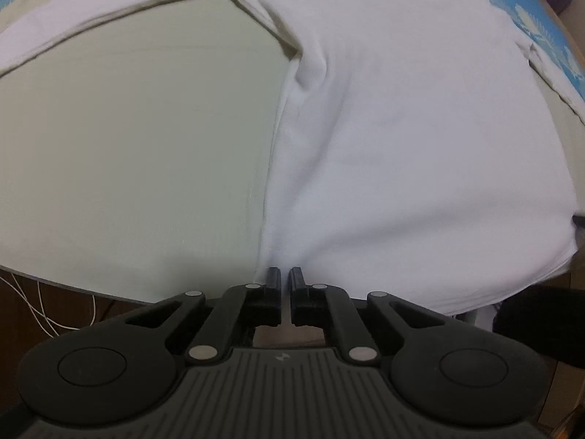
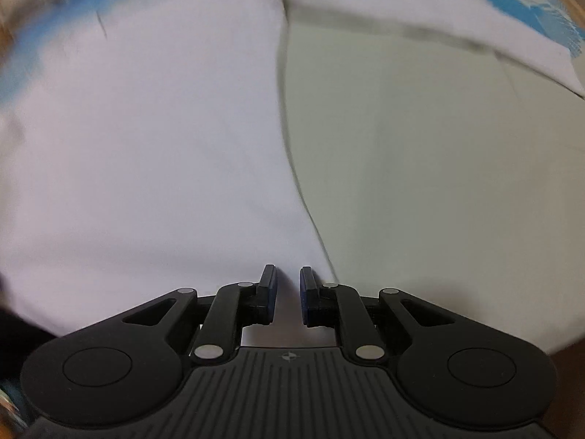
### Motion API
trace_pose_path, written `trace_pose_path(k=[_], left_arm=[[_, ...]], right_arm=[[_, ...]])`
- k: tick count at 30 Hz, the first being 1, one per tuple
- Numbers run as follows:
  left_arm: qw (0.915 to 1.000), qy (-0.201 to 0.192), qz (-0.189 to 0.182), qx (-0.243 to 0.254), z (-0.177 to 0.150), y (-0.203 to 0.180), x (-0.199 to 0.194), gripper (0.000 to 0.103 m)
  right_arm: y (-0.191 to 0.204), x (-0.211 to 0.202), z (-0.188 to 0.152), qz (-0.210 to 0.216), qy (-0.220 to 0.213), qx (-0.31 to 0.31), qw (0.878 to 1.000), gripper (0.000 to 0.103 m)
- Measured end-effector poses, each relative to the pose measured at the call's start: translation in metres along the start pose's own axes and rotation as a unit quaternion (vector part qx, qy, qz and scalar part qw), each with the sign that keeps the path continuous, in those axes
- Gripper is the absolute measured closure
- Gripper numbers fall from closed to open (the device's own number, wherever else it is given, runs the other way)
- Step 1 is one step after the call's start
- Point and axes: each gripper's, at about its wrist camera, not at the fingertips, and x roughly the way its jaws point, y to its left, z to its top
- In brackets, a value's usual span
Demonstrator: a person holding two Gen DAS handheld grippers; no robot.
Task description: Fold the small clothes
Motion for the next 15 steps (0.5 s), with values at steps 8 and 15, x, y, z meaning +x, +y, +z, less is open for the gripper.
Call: trace_pose_path(k=[8, 15], left_arm=[[0.9998, -0.010, 0.008, 0.016, 0.003, -0.006, 0.012, 0.088], [0.9935, -0.113, 0.019, -0.003, 0.019, -0.013, -0.027, 0.071]], right_arm=[[0.007, -0.004, 0.004, -0.016, -0.008, -0.017, 1.000, 0.084], [0.035, -0.073, 0.032, 0.011, -0.150, -0.002, 0.989, 0.083]])
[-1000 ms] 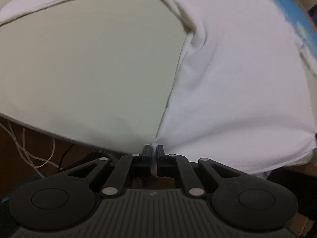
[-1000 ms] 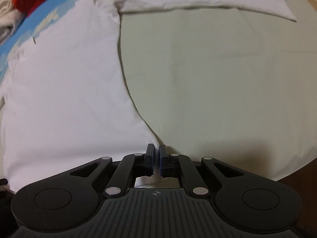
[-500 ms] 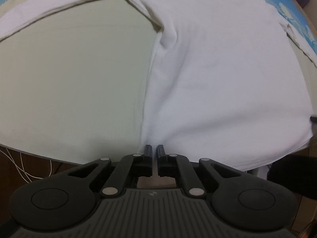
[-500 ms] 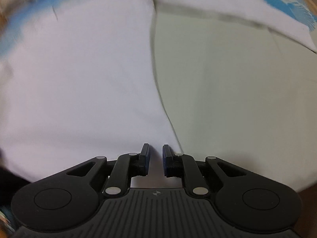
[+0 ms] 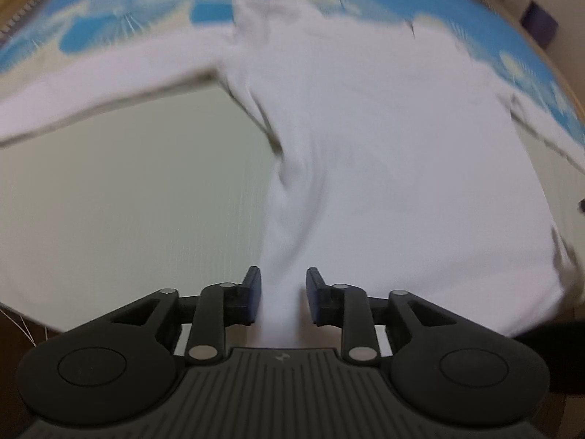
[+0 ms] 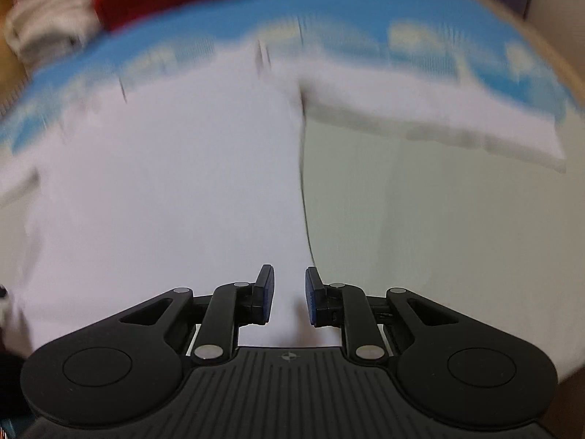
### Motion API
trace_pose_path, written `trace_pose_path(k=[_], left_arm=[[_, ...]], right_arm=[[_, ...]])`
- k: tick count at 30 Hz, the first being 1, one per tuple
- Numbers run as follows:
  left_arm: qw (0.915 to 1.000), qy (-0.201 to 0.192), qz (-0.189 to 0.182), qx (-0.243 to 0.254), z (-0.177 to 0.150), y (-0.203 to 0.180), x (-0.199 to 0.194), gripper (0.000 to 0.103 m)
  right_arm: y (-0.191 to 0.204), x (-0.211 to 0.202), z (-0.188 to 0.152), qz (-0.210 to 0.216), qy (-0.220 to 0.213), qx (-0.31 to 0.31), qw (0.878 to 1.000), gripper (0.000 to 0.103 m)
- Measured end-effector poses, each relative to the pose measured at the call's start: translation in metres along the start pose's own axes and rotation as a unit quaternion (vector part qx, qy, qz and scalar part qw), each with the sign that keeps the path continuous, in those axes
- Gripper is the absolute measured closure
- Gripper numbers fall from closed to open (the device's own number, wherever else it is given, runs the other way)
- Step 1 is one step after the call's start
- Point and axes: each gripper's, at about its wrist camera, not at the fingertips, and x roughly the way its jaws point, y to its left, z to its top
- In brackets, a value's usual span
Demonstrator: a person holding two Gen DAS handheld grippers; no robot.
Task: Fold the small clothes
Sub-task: 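Open both grippers and lift them away from the spread shirt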
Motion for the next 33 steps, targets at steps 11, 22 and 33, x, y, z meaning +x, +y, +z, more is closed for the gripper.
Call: trace_pose_path(k=[11, 22, 33], left_arm=[[0.9879, -0.148, 0.030, -0.034, 0.028, -0.012, -0.060, 0.036], [0.9679, -0.239, 0.061, -0.048, 0.040, -0.032, -0.097, 0.028], [0.9501, -0.306, 0.058, -0.009, 0.062, -0.064, -0.132, 0.028]], right_arm=[[-0.014, -0.067, 0.089, 0.019, -0.239, 0.013, 0.971, 0.039], [-0.006, -0.022, 0.093, -0.017, -0.195, 0.032, 0.980, 0.045], [-0.005, -0.004, 0.092, -0.028, -0.162, 0.092, 0.982, 0.045]])
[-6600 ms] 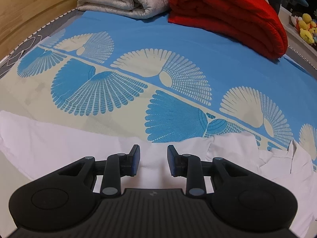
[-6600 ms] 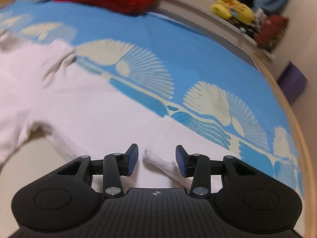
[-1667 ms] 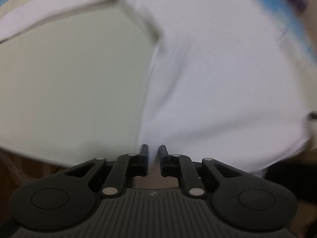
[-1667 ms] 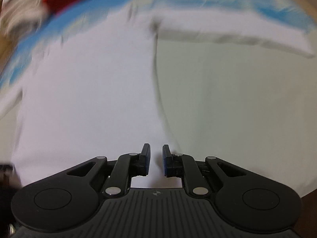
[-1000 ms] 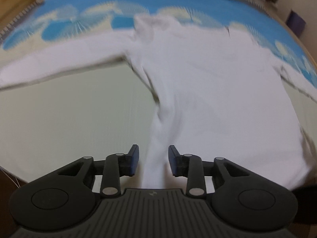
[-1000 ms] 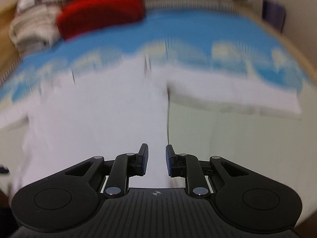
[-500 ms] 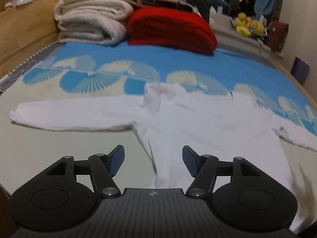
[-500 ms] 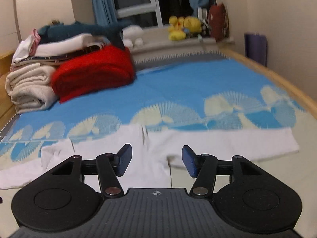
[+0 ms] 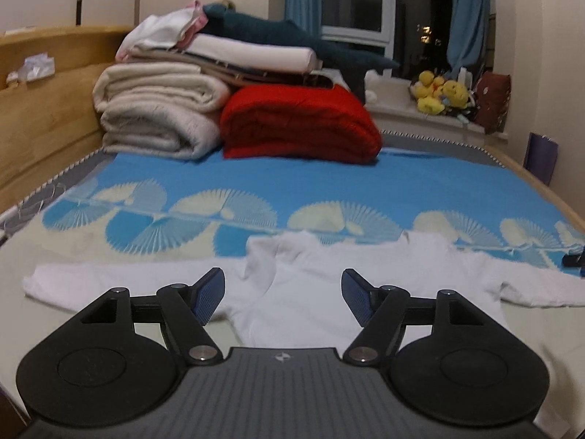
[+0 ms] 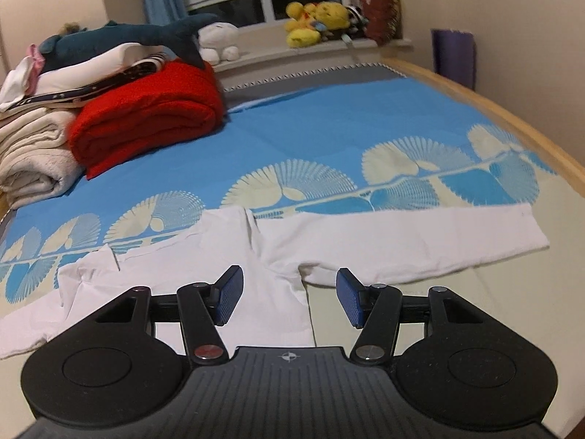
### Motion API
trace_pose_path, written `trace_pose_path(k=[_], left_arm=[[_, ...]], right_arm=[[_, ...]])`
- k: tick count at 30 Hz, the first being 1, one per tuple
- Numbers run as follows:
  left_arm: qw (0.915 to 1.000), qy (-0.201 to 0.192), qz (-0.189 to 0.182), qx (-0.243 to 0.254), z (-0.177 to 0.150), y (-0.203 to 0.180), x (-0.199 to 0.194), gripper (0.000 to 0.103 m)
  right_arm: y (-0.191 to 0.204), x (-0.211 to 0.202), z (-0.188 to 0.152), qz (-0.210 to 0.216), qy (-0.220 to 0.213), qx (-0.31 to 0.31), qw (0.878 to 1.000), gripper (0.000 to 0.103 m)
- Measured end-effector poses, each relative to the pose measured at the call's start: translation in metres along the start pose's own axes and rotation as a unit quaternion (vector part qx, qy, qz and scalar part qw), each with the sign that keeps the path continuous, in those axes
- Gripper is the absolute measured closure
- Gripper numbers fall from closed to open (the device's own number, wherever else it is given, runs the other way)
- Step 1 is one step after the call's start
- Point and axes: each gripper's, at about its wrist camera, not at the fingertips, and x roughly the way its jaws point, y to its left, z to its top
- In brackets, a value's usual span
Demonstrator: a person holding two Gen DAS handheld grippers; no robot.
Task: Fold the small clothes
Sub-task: 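Open both grippers and lift them away from the spread shirt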
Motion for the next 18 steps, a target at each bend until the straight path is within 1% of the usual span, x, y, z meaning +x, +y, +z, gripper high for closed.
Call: trace_pose_path(k=[2, 4, 8, 11, 12, 13, 14, 15, 16, 17, 18], left_arm=[[0.9992, -0.011, 0.009, 0.038, 0.016, -0.011, 0.003, 0.029], [0.9972, -0.014, 0.020, 0.071, 0.035, -0.018, 0.011, 0.031], [0.9945, -0.037, 0.025, 0.095, 0.073, -0.016, 0.037, 0.032], [0.9923, -0.045, 0.038, 0.109, 0.080, -0.005, 0.065, 0.038], [0.9915, -0.045, 0.045, 0.114, 0.077, 0.001, 0.076, 0.043], [0.9907, -0.044, 0.054, 0.117, 0.070, 0.007, 0.087, 0.046], [0.9901, -0.041, 0.061, 0.120, 0.059, 0.015, 0.100, 0.052], [0.9903, -0.026, 0.065, 0.120, 0.049, 0.024, 0.112, 0.064], [0.9908, 0.012, 0.067, 0.117, 0.041, 0.032, 0.126, 0.074], [0.9914, 0.045, 0.073, 0.099, 0.037, 0.042, 0.140, 0.088], [0.9938, 0.046, 0.071, 0.072, 0.034, 0.054, 0.146, 0.088]], right_arm=[[0.003, 0.003, -0.001, -0.004, 0.003, 0.003, 1.000, 0.045], [0.008, 0.006, -0.002, -0.010, 0.005, 0.000, 1.000, 0.045], [0.021, 0.010, -0.005, -0.008, 0.006, -0.019, 1.000, 0.045], [0.031, 0.010, -0.008, -0.012, 0.001, -0.052, 0.999, 0.048], [0.034, 0.010, -0.009, -0.013, -0.001, -0.064, 0.998, 0.051], [0.036, 0.010, -0.010, -0.013, -0.002, -0.074, 0.997, 0.057], [0.039, 0.010, -0.011, -0.013, -0.002, -0.084, 0.996, 0.062], [0.039, 0.011, -0.011, -0.013, -0.002, -0.090, 0.996, 0.073], [0.040, 0.011, -0.011, -0.014, -0.003, -0.096, 0.995, 0.084], [0.040, 0.012, -0.010, -0.018, -0.006, -0.100, 0.995, 0.089], [0.040, 0.012, -0.009, -0.024, -0.010, -0.104, 0.994, 0.095]])
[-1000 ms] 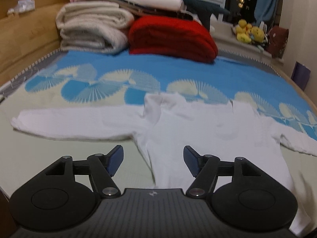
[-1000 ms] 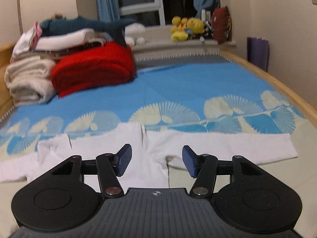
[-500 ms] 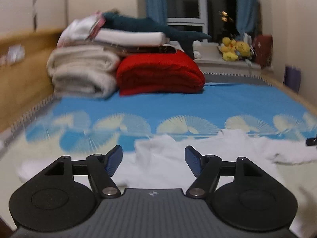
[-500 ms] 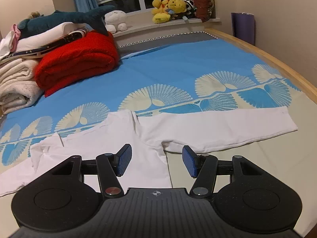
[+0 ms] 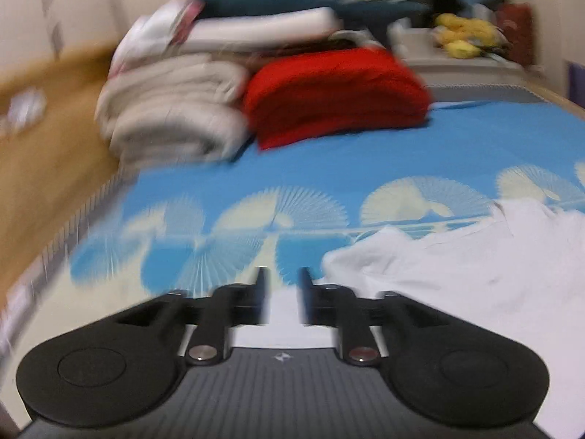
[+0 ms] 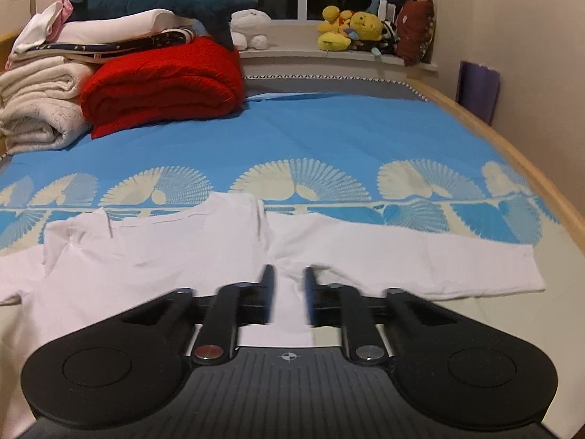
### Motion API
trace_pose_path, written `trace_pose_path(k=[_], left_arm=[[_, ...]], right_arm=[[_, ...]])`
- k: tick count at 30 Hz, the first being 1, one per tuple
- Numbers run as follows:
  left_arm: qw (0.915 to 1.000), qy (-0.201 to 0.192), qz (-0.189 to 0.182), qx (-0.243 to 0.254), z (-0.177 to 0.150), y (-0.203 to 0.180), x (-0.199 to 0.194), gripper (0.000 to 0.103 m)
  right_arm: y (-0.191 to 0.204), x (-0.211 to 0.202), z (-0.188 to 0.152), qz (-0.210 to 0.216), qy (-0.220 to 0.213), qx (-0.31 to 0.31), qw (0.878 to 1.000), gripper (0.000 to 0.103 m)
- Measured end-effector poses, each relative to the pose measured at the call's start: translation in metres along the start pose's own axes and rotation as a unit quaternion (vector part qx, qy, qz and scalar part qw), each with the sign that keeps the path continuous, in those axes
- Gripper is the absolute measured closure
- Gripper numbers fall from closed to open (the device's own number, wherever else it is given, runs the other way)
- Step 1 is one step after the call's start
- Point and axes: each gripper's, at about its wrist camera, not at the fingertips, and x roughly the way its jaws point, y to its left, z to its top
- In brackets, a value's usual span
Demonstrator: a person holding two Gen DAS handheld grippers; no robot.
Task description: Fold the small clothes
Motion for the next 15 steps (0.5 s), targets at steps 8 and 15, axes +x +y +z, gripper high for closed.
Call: trace_pose_path(k=[8, 15], left_arm=[[0.9977, 0.025, 0.036, -0.052, -0.028, 0.062, 0.052, 0.087], [0.9779, 0.088, 0.113, -0.152, -0.068, 0.160, 0.096, 0.080]], right_arm=[[-0.007, 0.014, 0.004, -0.027, 0.012, 0.006, 1.000, 0.096], [-0.001, 0.025, 0.007, -0.026, 0.020, 0.006, 0.999, 0.095]])
